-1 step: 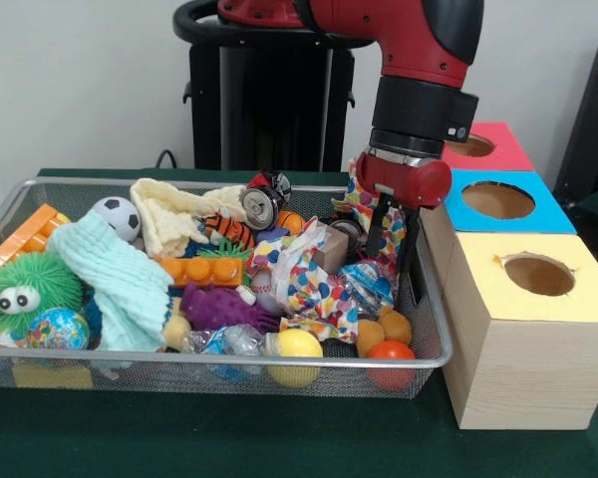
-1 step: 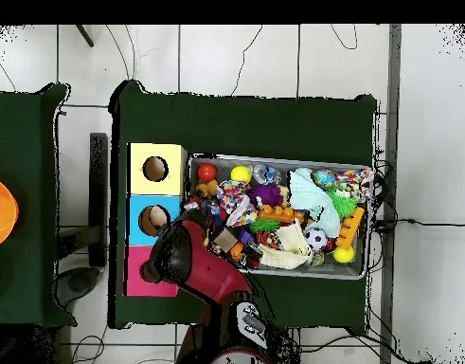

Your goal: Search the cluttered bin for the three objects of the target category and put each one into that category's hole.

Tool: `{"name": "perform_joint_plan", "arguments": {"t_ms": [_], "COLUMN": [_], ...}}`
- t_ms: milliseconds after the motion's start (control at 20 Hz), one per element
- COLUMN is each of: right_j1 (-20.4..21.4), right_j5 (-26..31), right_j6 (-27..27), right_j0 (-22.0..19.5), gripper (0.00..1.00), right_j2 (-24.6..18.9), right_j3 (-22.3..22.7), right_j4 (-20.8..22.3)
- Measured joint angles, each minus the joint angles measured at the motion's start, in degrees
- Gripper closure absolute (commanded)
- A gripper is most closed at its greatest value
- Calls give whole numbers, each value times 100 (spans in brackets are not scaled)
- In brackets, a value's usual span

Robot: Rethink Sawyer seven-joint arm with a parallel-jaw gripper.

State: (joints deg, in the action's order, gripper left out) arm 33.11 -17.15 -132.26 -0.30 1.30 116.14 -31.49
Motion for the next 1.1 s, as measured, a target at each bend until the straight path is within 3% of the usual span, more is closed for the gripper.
{"name": "perform_joint_plan", "arguments": {"t_ms": [700,1100], "right_j1": [-417,-685], "right_j5": [24,410], "right_j6": [0,0], "right_j0": [247,495], "gripper": [0,0], "right_j2": [246,523], "right_j3": [-520,-665], "right_j4": [-239,-250]}}
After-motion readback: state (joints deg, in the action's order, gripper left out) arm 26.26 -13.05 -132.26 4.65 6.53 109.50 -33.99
